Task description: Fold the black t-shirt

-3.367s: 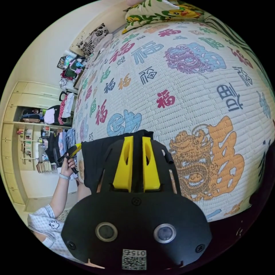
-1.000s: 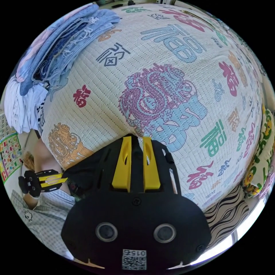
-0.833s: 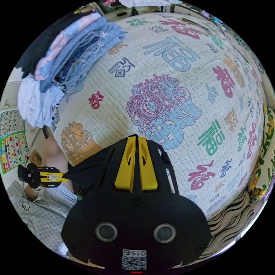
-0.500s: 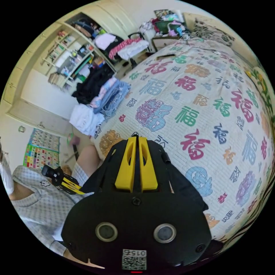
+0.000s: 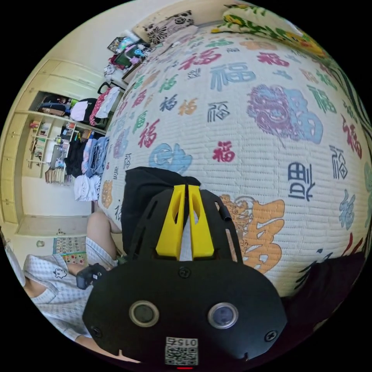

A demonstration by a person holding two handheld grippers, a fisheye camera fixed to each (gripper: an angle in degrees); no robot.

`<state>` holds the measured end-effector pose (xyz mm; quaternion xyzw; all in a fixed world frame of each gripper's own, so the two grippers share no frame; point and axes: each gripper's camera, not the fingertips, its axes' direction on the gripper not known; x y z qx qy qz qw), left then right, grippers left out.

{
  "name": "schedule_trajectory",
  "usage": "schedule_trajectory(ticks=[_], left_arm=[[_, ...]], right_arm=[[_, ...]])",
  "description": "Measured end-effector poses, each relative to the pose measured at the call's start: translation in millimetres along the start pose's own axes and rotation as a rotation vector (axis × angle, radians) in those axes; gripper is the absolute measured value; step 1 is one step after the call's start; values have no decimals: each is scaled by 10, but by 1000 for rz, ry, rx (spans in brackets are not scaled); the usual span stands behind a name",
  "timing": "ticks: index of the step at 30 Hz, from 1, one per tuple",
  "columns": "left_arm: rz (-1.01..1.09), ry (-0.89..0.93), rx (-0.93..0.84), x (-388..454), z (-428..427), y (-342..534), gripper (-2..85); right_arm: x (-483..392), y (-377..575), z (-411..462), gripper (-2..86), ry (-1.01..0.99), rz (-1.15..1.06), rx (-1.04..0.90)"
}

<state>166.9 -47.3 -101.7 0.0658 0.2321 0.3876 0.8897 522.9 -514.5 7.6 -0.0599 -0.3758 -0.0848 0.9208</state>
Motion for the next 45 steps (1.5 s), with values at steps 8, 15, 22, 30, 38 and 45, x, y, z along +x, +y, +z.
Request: schedule_trajectory(ticks=[8,15,22,30,38,45], left_arm=[[28,166,-140,-152,451,-263,91],[-83,-40,151,-929,-380,-393,88],[-67,-211,82,-2246,-223,-1142,97],[-78,-76,4,-2796,82,-1299,5],[-143,-142,-38,-3090,485,-1339,16],[-149,-165,61,-2924,144,-1137,78]], right_arm=[[426,151,-351,76,167,-21,-55],[359,198,-462,98,76,-150,-75],[517,320,-341,61,7,-93,-63],[456,397,-500,14,45,-172,-10],[551,360,-191,29,148,-116,-32],[387,762,-667,58,214,-169,99]])
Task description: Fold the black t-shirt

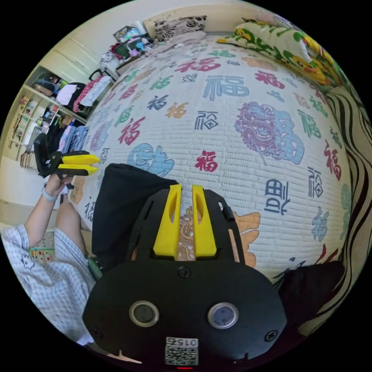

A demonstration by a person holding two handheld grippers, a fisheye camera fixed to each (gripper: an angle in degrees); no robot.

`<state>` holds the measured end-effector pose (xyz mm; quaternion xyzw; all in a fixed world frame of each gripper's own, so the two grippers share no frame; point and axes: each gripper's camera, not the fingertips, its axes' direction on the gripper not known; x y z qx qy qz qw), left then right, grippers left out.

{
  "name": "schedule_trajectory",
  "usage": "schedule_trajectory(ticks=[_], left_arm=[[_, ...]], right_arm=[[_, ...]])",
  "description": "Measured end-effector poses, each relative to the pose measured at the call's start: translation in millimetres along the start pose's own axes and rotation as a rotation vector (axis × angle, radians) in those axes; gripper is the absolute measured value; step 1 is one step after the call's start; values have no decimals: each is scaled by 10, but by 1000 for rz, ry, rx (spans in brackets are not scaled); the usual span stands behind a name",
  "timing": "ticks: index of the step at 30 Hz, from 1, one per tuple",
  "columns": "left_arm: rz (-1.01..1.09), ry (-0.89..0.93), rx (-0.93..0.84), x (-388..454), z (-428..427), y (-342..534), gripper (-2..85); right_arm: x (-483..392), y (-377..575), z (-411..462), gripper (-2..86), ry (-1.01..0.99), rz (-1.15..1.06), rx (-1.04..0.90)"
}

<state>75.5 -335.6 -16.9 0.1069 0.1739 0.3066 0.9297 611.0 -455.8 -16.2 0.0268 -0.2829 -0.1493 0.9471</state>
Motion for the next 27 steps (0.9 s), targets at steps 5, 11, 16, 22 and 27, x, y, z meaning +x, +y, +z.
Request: schedule_trajectory(ticks=[5,11,16,22,27], left_arm=[[81,49,-59,487,163,302,77],[102,-157,-195,674,721,590,62],[79,-189,-202,693,679,645,63],[60,30,-192,816,554,991,67],[36,-20,-278,710,824,1251,63]], right_arm=[[-473,438,112,41,-128,-116,-77],[-654,864,728,0,21,-98,-214],[-697,1019,528,-5,10,-56,-208],[-894,1469,582,-6,-117,-139,-322],[-830,1611,961,-6,-30,-77,-456]])
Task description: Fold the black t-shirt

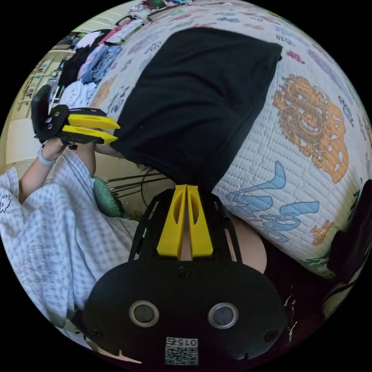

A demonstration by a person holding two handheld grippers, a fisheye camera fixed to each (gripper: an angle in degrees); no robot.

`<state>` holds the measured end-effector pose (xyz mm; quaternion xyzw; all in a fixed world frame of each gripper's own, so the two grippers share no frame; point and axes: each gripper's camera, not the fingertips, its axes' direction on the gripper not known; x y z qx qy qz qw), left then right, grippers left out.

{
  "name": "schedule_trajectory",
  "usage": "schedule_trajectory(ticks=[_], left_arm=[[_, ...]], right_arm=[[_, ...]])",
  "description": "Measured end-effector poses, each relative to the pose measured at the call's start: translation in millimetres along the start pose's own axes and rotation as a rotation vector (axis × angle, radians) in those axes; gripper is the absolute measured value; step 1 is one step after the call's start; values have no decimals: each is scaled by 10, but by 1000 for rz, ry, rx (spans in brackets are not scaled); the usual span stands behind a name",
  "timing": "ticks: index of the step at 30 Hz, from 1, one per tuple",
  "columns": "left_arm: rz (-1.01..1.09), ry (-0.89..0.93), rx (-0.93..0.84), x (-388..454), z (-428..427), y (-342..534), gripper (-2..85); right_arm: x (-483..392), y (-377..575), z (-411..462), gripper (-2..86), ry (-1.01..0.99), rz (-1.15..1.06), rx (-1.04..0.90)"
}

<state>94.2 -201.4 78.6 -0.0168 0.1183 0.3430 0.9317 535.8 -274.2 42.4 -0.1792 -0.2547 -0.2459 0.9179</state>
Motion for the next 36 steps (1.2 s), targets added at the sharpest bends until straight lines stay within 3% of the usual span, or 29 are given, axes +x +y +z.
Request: schedule_trajectory(ticks=[4,8,15,18,26,31,36], left_arm=[[-14,-33,-16,-179,134,82,48],[-2,1,-35,-324,64,114,50],[-267,126,340,-1543,-788,58,85],[-336,128,345,-2065,-777,-217,93],[-327,288,222,-2634,-445,-572,102],[-278,415,209,-2772,-398,-514,62],[-220,377,191,-2805,-607,-484,10]], right_arm=[[67,-16,187,-5,59,28,-107],[110,61,14,-2,-20,-19,-57],[801,-103,-960,62,-149,94,398],[1107,-433,-1138,94,-166,151,474],[1508,-1048,-1019,91,-221,170,336],[1694,-1123,-906,59,-362,159,262],[1793,-1058,-1067,37,-375,148,290]])
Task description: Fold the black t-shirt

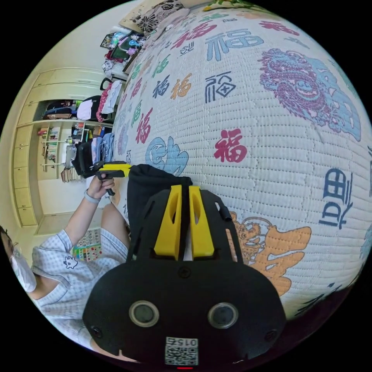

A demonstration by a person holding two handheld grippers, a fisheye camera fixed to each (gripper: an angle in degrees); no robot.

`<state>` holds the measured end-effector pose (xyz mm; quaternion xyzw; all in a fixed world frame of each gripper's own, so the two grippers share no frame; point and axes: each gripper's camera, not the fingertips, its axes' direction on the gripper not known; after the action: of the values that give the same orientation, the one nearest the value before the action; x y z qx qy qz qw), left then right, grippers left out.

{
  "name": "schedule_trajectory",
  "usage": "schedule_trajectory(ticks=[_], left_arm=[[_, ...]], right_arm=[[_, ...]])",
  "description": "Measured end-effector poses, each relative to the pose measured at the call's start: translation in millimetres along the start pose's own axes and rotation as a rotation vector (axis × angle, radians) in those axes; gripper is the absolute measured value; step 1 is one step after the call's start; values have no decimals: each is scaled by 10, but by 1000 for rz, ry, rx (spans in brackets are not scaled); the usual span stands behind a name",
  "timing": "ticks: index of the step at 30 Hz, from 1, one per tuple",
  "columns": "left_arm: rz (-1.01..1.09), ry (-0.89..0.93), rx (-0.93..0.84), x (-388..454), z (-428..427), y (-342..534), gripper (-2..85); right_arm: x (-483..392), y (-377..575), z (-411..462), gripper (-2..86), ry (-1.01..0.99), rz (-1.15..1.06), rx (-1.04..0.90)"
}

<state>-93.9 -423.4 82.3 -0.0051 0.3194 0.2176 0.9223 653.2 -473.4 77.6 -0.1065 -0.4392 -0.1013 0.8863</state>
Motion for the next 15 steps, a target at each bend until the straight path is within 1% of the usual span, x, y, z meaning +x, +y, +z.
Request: schedule_trajectory(ticks=[2,5,7,8,10,12,15], left_arm=[[36,-24,12,73,-126,-38,7],[96,-107,100,257,-427,-104,5],[204,-258,182,537,-636,-93,5],[242,-305,196,627,-666,-72,5],[407,-462,193,992,-677,74,6],[488,-515,207,1182,-685,269,6],[503,-459,286,1313,-814,699,6]], right_arm=[[-63,-26,-110,35,36,-21,20],[-164,-73,-356,34,54,-40,121],[-253,-72,-513,33,48,-63,207],[-281,-64,-535,33,53,-72,219],[-371,0,-555,32,88,-113,219],[-420,117,-566,31,91,-148,217],[-488,476,-623,28,4,-216,242]])
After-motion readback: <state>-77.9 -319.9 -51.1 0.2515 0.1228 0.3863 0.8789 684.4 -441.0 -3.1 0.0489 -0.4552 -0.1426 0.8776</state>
